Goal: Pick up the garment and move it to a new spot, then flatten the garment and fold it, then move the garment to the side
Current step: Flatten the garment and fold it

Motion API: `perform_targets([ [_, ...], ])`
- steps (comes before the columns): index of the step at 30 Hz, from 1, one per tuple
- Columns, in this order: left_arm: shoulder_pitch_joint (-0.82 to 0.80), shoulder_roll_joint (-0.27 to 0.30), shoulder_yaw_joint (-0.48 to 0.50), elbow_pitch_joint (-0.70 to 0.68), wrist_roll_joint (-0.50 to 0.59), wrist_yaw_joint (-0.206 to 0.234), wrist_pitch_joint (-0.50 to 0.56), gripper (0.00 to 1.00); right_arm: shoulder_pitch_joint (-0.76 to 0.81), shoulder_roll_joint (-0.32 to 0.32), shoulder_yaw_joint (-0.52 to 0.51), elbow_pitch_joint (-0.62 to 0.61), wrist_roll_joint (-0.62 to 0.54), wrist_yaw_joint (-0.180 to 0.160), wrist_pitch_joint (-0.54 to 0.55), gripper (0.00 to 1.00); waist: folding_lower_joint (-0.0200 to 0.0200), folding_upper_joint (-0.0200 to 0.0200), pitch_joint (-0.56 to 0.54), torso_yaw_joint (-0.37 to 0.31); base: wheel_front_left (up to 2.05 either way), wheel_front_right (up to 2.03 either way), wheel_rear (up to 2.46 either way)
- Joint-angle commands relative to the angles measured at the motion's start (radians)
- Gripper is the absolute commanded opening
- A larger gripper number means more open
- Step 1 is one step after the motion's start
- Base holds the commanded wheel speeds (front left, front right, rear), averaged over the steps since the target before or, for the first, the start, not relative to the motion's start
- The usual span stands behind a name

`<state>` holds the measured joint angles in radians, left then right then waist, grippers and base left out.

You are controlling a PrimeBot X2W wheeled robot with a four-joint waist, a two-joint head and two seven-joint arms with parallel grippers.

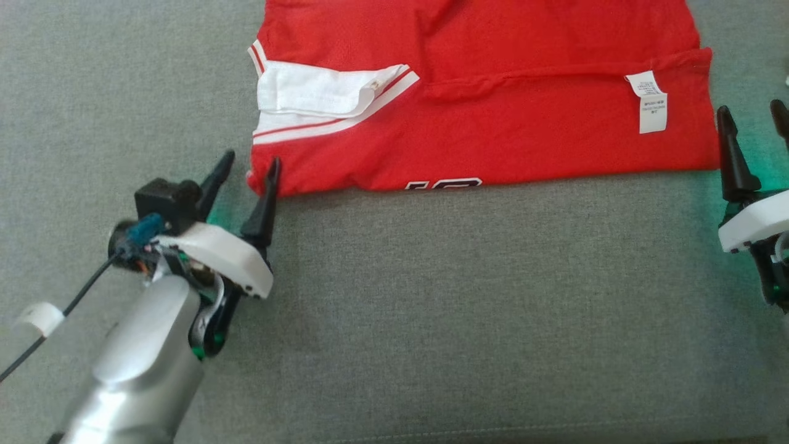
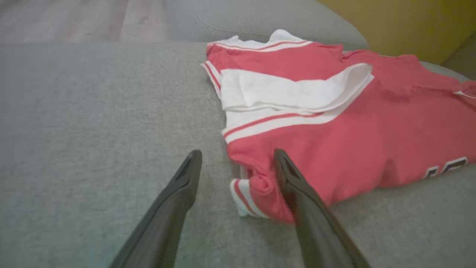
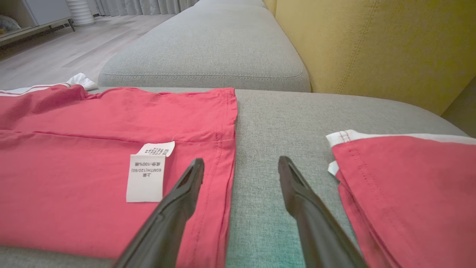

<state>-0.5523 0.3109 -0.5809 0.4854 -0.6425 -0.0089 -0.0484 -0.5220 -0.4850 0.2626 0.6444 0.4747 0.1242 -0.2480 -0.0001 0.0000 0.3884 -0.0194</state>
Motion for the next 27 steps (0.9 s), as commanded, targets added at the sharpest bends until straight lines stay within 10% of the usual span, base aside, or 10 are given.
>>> perform_targets([
  [1, 0.008, 0.039, 0.035, -0.032, -0.004, 0.004, 0.007, 1.00, 0.018, -0.019, 0.004, -0.026, 0.001, 0.007, -0.013, 1.00, 0.0001, 0.0000, -0.001, 0.000, 0.00, 0.00, 0.00],
  [6, 0.033, 0.059, 0.015, -0.084, -0.015, -0.005, 0.067, 0.98, 0.018, -0.013, -0.005, -0.031, -0.006, 0.007, -0.014, 1.00, 0.0001, 0.0000, 0.001, -0.003, 0.00, 0.00, 0.00],
  [9, 0.037, 0.071, 0.009, -0.123, -0.008, -0.002, 0.072, 0.00, 0.019, -0.010, -0.005, -0.036, -0.011, 0.007, -0.014, 1.00, 0.0001, 0.0000, 0.000, -0.003, 0.00, 0.00, 0.00],
  [21, 0.095, 0.120, 0.014, -0.247, -0.003, 0.035, 0.072, 0.00, 0.036, -0.003, 0.136, 0.064, 0.146, 0.007, 0.002, 0.97, 0.0001, 0.0000, -0.019, 0.017, 0.00, 0.00, 0.00],
  [22, 0.099, 0.120, 0.016, -0.252, -0.006, 0.037, 0.071, 0.00, 0.033, -0.005, 0.148, 0.073, 0.161, 0.007, 0.006, 0.80, 0.0001, 0.0000, -0.020, 0.019, 0.00, 0.00, 0.00],
  [24, 0.106, 0.118, 0.018, -0.259, -0.013, 0.038, 0.065, 0.00, 0.027, -0.009, 0.175, 0.081, 0.191, 0.007, 0.014, 0.05, 0.0001, 0.0000, -0.022, 0.022, 0.00, 0.00, 0.00],
  [27, 0.113, 0.115, 0.018, -0.263, -0.017, 0.037, 0.058, 0.00, 0.024, -0.018, 0.213, 0.075, 0.219, 0.007, 0.019, 0.00, 0.0001, 0.0000, -0.024, 0.023, 0.00, 0.00, 0.00],
])
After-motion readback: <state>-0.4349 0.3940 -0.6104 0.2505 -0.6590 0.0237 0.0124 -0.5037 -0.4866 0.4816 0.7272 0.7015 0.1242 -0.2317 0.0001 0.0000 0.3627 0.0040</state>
